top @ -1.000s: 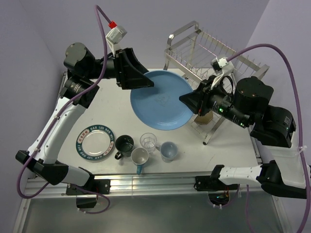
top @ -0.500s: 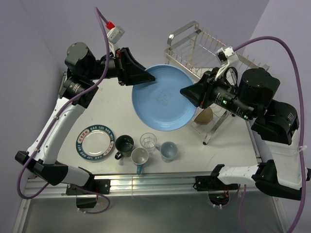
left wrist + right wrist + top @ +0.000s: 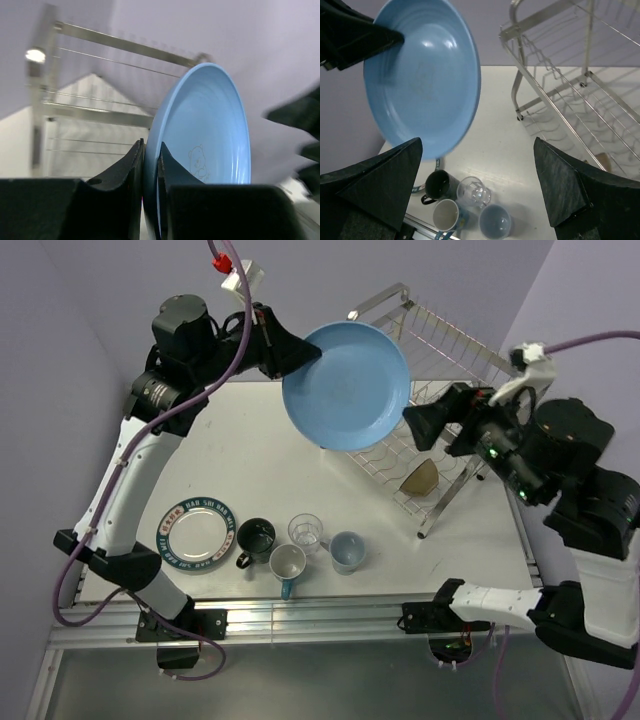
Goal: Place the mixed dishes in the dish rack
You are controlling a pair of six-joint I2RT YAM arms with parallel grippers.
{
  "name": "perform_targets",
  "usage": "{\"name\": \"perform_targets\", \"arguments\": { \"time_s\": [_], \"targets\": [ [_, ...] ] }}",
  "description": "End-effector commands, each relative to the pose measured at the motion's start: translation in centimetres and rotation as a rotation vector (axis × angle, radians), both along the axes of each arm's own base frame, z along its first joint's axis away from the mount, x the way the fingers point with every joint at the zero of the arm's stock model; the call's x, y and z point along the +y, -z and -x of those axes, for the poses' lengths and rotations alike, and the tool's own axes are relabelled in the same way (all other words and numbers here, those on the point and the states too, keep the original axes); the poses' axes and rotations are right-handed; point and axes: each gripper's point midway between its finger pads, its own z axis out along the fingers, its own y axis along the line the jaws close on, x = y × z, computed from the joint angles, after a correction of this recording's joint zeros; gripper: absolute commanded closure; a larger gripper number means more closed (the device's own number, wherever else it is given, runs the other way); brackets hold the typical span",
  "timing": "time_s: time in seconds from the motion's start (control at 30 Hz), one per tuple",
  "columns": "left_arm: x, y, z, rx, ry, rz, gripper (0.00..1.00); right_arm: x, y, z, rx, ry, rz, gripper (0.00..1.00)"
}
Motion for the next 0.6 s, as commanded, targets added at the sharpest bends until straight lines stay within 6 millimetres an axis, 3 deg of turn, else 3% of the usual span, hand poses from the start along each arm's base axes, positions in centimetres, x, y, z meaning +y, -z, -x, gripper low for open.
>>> {"name": "perform_targets", "arguments": {
  "time_s": [0.0, 0.07, 0.23, 0.3, 0.37, 0.4, 0.47, 0.5, 0.53, 0.57],
  "targets": [
    [1.7, -3.0, -5.3, -0.164, -0.254, 0.031, 1.0, -4.4, 1.0, 1.9, 0.027, 0.121, -0.045, 0.0],
    [2.4, -4.1, -7.0, -0.226, -0.338, 0.04, 1.0, -4.9, 2.8, 3.2, 0.073, 0.1, -0.052, 0.0],
    [3.6, -8.2, -10.7, -0.446, -0.516, 0.114, 1.0, -2.9, 7.5, 5.5, 0.239, -0.034, -0.056, 0.0],
    [3.3, -8.3, -12.0, -0.503, -0.549, 0.125, 1.0, -2.3, 8.3, 6.0, 0.273, -0.069, -0.049, 0.02],
    [3.4, -10.1, -12.3, -0.613, -0.592, 0.155, 1.0, -2.2, 8.7, 6.2, 0.296, -0.072, -0.052, 0.03],
    [2.7, -9.6, -13.2, -0.637, -0.596, 0.142, 1.0, -2.2, 8.8, 6.3, 0.298, -0.075, -0.051, 0.1],
    [2.3, -10.5, -13.4, -0.721, -0.614, 0.145, 1.0, -2.0, 8.8, 6.3, 0.303, -0.081, -0.052, 0.29],
    [1.8, -9.8, -14.4, -0.757, -0.622, 0.108, 1.0, -1.9, 9.3, 6.2, 0.315, -0.077, -0.042, 0.67],
    [1.8, -10.2, -14.5, -0.784, -0.63, 0.119, 1.0, -1.5, 9.7, 6.1, 0.335, -0.078, -0.047, 0.89],
    [1.9, -10.6, -14.5, -0.801, -0.639, 0.125, 1.0, -1.2, 10.2, 6.1, 0.353, -0.086, -0.044, 1.0]
  ]
}}
